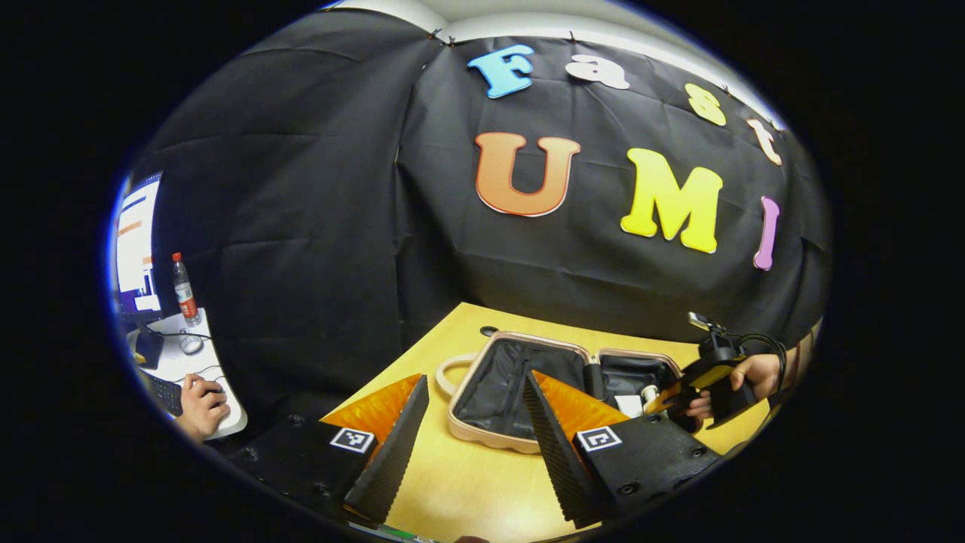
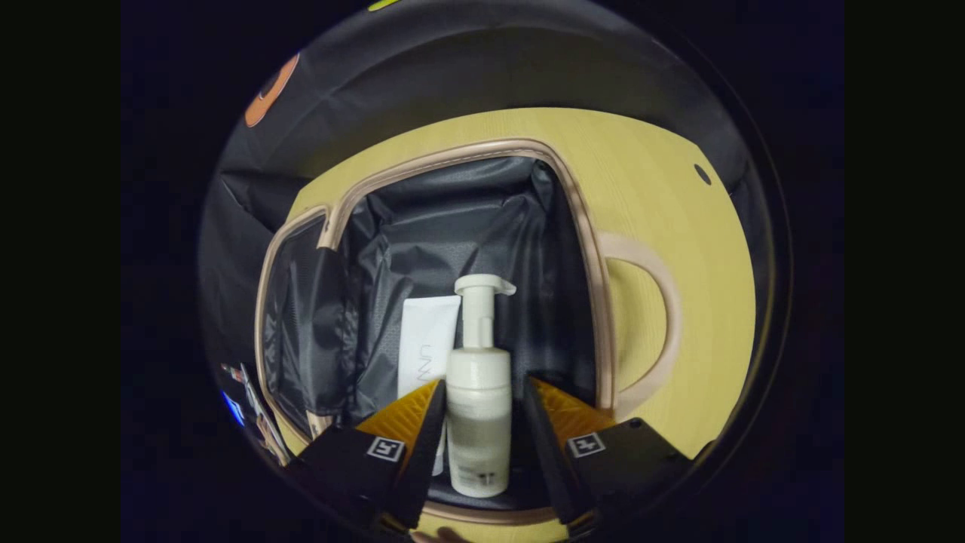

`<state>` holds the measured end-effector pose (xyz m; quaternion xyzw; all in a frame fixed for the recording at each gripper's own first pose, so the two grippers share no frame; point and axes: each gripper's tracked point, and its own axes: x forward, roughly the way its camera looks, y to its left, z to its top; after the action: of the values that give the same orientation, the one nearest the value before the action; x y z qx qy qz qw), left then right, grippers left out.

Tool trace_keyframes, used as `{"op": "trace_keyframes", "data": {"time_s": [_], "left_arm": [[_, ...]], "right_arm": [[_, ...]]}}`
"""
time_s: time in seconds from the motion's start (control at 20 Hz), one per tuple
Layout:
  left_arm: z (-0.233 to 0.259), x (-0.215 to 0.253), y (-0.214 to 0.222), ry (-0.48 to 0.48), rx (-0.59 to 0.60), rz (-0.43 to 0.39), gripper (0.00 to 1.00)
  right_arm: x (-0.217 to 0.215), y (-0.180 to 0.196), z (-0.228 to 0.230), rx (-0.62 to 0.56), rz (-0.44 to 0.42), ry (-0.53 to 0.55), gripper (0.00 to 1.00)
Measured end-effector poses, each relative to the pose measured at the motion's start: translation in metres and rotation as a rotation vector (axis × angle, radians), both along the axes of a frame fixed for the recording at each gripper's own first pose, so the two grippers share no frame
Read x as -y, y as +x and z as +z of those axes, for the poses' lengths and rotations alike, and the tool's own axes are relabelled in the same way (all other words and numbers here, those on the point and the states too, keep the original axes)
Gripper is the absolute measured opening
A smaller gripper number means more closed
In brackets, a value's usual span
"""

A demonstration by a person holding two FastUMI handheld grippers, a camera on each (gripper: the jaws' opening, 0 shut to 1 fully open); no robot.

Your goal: First open the suitcase, pack the skin care products into it, and then close the suitcase.

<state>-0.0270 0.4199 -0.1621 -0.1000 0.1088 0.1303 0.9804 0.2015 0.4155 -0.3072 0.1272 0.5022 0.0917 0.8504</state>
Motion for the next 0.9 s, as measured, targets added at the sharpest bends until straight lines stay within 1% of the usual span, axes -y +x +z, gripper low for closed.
{"op": "trace_keyframes", "data": {"time_s": [0.05, 0.1, 0.2, 0.25, 0.3, 0.35, 0.4, 0.45, 0.5, 0.55, 0.6, 0.65, 0.7, 0.8, 0.85, 0.9], "left_arm": [[-0.013, -0.011, 0.004, -0.035, -0.023, 0.013, 0.82], [-0.026, -0.023, 0.009, -0.068, -0.048, 0.031, 0.82], [-0.044, -0.046, 0.022, -0.137, -0.07, 0.046, 0.83], [-0.054, -0.055, 0.032, -0.169, -0.074, 0.046, 0.84], [-0.063, -0.062, 0.039, -0.213, -0.082, 0.032, 0.87], [-0.075, -0.066, 0.05, -0.257, -0.092, 0.012, 0.88], [-0.085, -0.071, 0.059, -0.298, -0.099, 0.002, 0.88], [-0.093, -0.079, 0.068, -0.34, -0.107, -0.003, 0.88], [-0.102, -0.085, 0.077, -0.383, -0.11, -0.005, 0.88], [-0.111, -0.089, 0.086, -0.432, -0.113, -0.007, 0.88], [-0.121, -0.092, 0.095, -0.494, -0.118, -0.01, 0.88], [-0.129, -0.095, 0.103, -0.555, -0.125, -0.004, 0.88], [-0.137, -0.098, 0.109, -0.615, -0.132, -0.002, 0.88], [-0.15, -0.095, 0.12, -0.741, -0.138, -0.014, 0.88], [-0.155, -0.092, 0.128, -0.794, -0.133, -0.015, 0.88], [-0.159, -0.088, 0.134, -0.841, -0.131, -0.015, 0.88]], "right_arm": [[0.001, -0.003, 0.006, 0.014, 0.004, 0.013, 0.6], [0.004, -0.006, 0.014, 0.028, 0.01, 0.025, 0.67], [0.007, -0.015, 0.031, 0.06, 0.026, 0.053, 0.65], [0.01, -0.02, 0.041, 0.084, 0.042, 0.068, 0.72], [0.012, -0.026, 0.052, 0.112, 0.068, 0.082, 0.74], [0.017, -0.033, 0.062, 0.146, 0.095, 0.081, 0.7], [0.022, -0.042, 0.077, 0.192, 0.117, 0.092, 0.71], [0.027, -0.051, 0.092, 0.247, 0.131, 0.102, 0.72], [0.038, -0.063, 0.107, 0.3, 0.144, 0.097, 0.81], [0.047, -0.077, 0.12, 0.346, 0.164, 0.094, 0.78], [0.06, -0.094, 0.13, 0.382, 0.175, 0.075, 0.82], [0.072, -0.109, 0.137, 0.411, 0.176, 0.055, 0.77], [0.086, -0.124, 0.144, 0.434, 0.169, 0.035, 0.82], [0.114, -0.15, 0.165, 0.487, 0.119, 0.01, 0.82], [0.128, -0.162, 0.178, 0.518, 0.086, 0.002, 0.82], [0.141, -0.174, 0.197, 0.567, 0.057, -0.007, 0.77]]}}
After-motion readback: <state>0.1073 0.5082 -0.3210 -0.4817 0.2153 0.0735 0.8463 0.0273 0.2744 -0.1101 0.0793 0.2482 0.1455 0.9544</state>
